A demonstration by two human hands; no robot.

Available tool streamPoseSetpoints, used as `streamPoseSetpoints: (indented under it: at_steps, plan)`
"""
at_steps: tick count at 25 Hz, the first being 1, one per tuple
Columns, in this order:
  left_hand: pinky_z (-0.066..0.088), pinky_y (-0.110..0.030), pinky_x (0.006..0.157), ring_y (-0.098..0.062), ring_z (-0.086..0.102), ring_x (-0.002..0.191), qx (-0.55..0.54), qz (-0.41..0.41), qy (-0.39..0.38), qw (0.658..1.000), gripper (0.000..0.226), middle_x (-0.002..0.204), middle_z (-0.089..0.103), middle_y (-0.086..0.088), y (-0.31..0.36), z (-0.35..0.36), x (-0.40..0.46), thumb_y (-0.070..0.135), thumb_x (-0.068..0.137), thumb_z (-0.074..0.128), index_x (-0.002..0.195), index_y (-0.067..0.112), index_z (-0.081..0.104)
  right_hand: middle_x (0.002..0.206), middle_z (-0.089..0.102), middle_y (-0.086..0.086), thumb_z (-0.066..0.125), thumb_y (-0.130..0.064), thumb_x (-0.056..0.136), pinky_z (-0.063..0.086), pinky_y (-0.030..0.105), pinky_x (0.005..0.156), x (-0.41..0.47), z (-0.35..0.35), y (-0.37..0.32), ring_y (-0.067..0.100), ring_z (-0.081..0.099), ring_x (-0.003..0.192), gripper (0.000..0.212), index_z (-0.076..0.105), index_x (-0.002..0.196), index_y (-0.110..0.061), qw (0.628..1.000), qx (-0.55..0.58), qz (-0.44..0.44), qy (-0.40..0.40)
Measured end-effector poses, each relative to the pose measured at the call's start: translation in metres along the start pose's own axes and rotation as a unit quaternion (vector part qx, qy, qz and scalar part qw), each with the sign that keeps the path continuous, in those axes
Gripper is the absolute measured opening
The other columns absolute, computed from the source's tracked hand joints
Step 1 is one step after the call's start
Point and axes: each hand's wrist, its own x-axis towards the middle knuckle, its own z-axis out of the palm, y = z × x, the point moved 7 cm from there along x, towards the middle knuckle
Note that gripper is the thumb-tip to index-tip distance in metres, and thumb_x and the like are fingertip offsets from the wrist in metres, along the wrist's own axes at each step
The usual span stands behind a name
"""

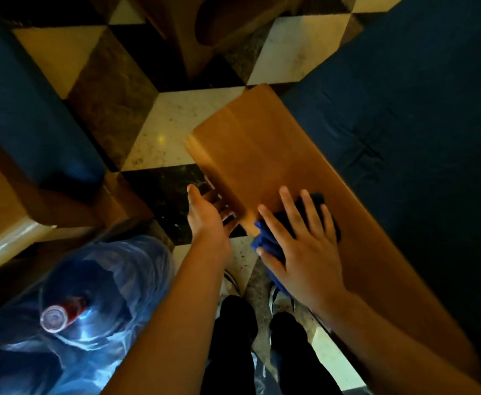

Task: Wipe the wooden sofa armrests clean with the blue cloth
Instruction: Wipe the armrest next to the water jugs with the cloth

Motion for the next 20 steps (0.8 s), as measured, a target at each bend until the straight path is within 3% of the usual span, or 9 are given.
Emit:
streamPoseSetpoints:
  at_steps: [3, 5, 7, 9, 10, 12, 15, 18, 20]
  plan:
    - [0.056, -0.052, 0.094, -0.03, 0.072, 0.104, -0.011, 0.008, -0.013, 1.0, 0.064, 0.116, 0.075, -0.012, 0.011, 0.004, 0.01, 0.063, 0.102, 0.032, 0.126, 0.014, 0.067, 0.172, 0.016, 0.004, 0.046, -0.066, 0.092, 0.012, 0.06, 0.124, 0.11, -0.015, -0.027, 0.035, 0.011, 0.158, 0.072, 0.033, 0.157, -0.039, 0.998, 0.006, -0.06, 0.015]
    - [0.058, -0.053, 0.091, -0.031, 0.073, 0.1, -0.024, 0.028, -0.011, 0.999, 0.057, 0.108, 0.078, -0.012, 0.021, 0.004, 0.016, 0.06, 0.102, 0.036, 0.118, 0.017, 0.07, 0.165, 0.034, 0.003, 0.047, -0.066, 0.088, 0.014, 0.06, 0.122, 0.185, -0.027, -0.053, 0.036, 0.022, 0.154, 0.069, 0.045, 0.15, -0.037, 0.996, 0.016, -0.085, 0.015]
    - [0.059, -0.052, 0.086, -0.033, 0.073, 0.094, -0.047, 0.036, 0.0, 0.998, 0.053, 0.091, 0.08, -0.012, 0.031, 0.002, 0.023, 0.058, 0.103, 0.038, 0.1, 0.016, 0.071, 0.133, 0.064, 0.001, 0.048, -0.065, 0.085, 0.028, 0.056, 0.112, 0.237, -0.03, -0.073, 0.033, 0.047, 0.135, 0.054, 0.067, 0.122, -0.03, 0.997, 0.026, -0.079, -0.002]
    - [0.059, -0.051, 0.083, -0.032, 0.074, 0.093, -0.038, 0.036, -0.005, 0.999, 0.055, 0.094, 0.079, -0.012, 0.042, 0.003, 0.029, 0.058, 0.103, 0.037, 0.098, 0.015, 0.07, 0.095, 0.068, -0.001, 0.047, -0.06, 0.086, 0.037, 0.047, 0.093, 0.27, -0.037, -0.063, 0.03, 0.062, 0.108, 0.038, 0.066, 0.089, -0.028, 0.997, 0.067, -0.031, 0.013]
    - [0.059, -0.051, 0.085, -0.031, 0.074, 0.095, -0.024, 0.04, -0.016, 0.999, 0.054, 0.1, 0.078, -0.012, 0.048, 0.005, 0.03, 0.058, 0.103, 0.037, 0.099, 0.015, 0.069, 0.092, 0.069, 0.001, 0.047, -0.057, 0.088, 0.038, 0.043, 0.085, 0.281, -0.039, -0.043, 0.031, 0.064, 0.101, 0.035, 0.064, 0.086, -0.027, 0.996, 0.089, 0.003, 0.026]
    - [0.059, -0.05, 0.085, -0.029, 0.074, 0.096, 0.001, 0.056, -0.034, 0.998, 0.052, 0.105, 0.077, -0.01, 0.061, 0.007, 0.032, 0.058, 0.102, 0.039, 0.107, 0.015, 0.068, 0.097, 0.071, 0.006, 0.046, -0.052, 0.092, 0.036, 0.036, 0.074, 0.285, -0.041, 0.017, 0.034, 0.066, 0.101, 0.036, 0.068, 0.093, -0.024, 0.982, 0.146, 0.113, 0.037]
    - [0.061, -0.042, 0.072, -0.025, 0.073, 0.092, 0.022, 0.073, -0.044, 0.996, 0.055, 0.106, 0.075, -0.008, 0.071, 0.013, 0.033, 0.06, 0.099, 0.042, 0.125, 0.017, 0.064, 0.1, 0.07, 0.004, 0.048, -0.06, 0.097, 0.037, 0.03, 0.078, 0.229, -0.028, 0.098, 0.032, 0.063, 0.111, 0.042, 0.069, 0.1, -0.024, 0.918, 0.29, 0.27, -0.008]
    - [0.061, -0.05, 0.084, -0.027, 0.072, 0.093, 0.021, 0.052, -0.028, 0.998, 0.045, 0.105, 0.074, -0.007, 0.048, 0.01, 0.027, 0.061, 0.099, 0.041, 0.107, 0.025, 0.067, 0.131, 0.066, 0.002, 0.052, -0.061, 0.094, 0.042, 0.032, 0.094, 0.145, -0.033, 0.094, 0.026, 0.06, 0.122, 0.05, 0.062, 0.13, -0.028, 0.947, 0.262, 0.182, 0.02]
    - [0.058, -0.054, 0.091, -0.03, 0.072, 0.096, 0.009, 0.001, -0.029, 1.0, 0.046, 0.106, 0.074, -0.01, 0.021, 0.006, 0.018, 0.061, 0.1, 0.04, 0.105, 0.024, 0.067, 0.152, 0.052, 0.003, 0.047, -0.058, 0.097, 0.037, 0.045, 0.112, 0.092, -0.032, 0.065, 0.032, 0.048, 0.138, 0.056, 0.05, 0.147, -0.032, 0.989, 0.114, 0.085, 0.039]
